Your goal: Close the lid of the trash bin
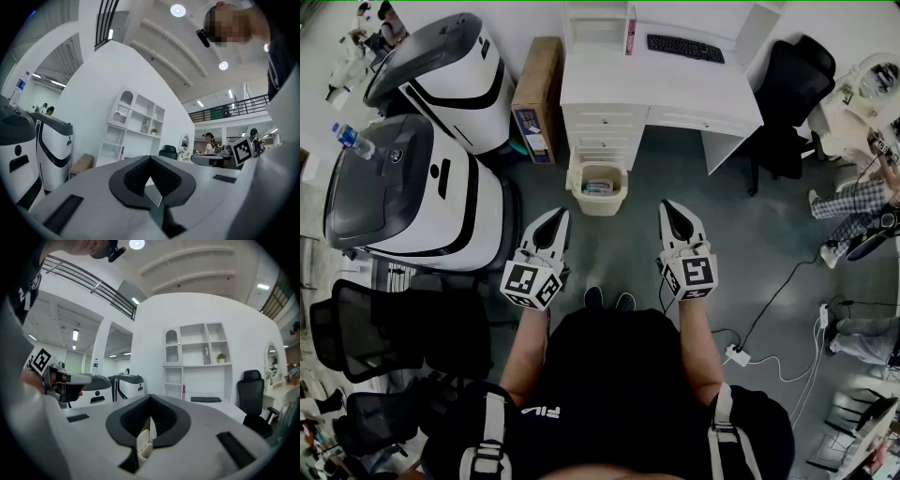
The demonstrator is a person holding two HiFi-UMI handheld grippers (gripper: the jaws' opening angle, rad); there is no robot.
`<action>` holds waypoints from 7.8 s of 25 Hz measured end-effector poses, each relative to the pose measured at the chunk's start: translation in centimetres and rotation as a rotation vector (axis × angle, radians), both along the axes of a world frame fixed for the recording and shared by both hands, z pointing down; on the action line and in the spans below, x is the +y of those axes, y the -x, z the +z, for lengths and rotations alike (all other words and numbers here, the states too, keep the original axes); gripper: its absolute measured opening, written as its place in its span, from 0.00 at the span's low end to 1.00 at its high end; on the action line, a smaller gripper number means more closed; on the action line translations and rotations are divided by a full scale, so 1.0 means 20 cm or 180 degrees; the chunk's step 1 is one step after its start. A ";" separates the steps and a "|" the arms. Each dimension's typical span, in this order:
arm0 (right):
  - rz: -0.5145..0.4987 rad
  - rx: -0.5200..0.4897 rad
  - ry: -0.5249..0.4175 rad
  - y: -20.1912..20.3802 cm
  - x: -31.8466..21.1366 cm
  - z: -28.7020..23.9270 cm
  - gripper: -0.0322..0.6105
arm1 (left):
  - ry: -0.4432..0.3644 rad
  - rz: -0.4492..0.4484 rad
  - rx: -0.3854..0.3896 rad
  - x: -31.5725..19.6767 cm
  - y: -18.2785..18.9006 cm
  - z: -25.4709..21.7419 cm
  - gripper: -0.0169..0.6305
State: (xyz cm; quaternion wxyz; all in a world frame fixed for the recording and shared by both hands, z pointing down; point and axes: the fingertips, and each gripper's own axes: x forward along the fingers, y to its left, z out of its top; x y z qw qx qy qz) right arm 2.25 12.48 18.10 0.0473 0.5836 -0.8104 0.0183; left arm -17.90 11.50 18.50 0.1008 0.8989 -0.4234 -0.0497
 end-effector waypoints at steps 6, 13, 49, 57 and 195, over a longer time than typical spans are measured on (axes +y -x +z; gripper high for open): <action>0.0011 0.0013 0.0020 -0.02 0.03 0.01 0.05 | 0.0008 -0.0025 -0.0043 0.03 0.00 0.01 0.03; -0.0027 -0.0004 0.0044 -0.03 0.03 0.01 0.05 | 0.0021 -0.0017 -0.0065 0.04 -0.01 0.01 0.03; -0.0163 -0.0346 0.0210 -0.36 0.01 0.21 0.06 | 0.0039 -0.0468 -0.0427 -0.02 -0.31 0.14 0.48; -0.0156 -0.0417 0.0327 -0.31 -0.15 0.34 0.06 | 0.0145 -0.0499 -0.0534 -0.24 -0.23 0.29 0.48; 0.0380 -0.0630 0.1583 -0.44 -1.13 2.62 0.06 | 0.1133 0.1183 -0.1763 -1.69 -0.95 3.48 0.50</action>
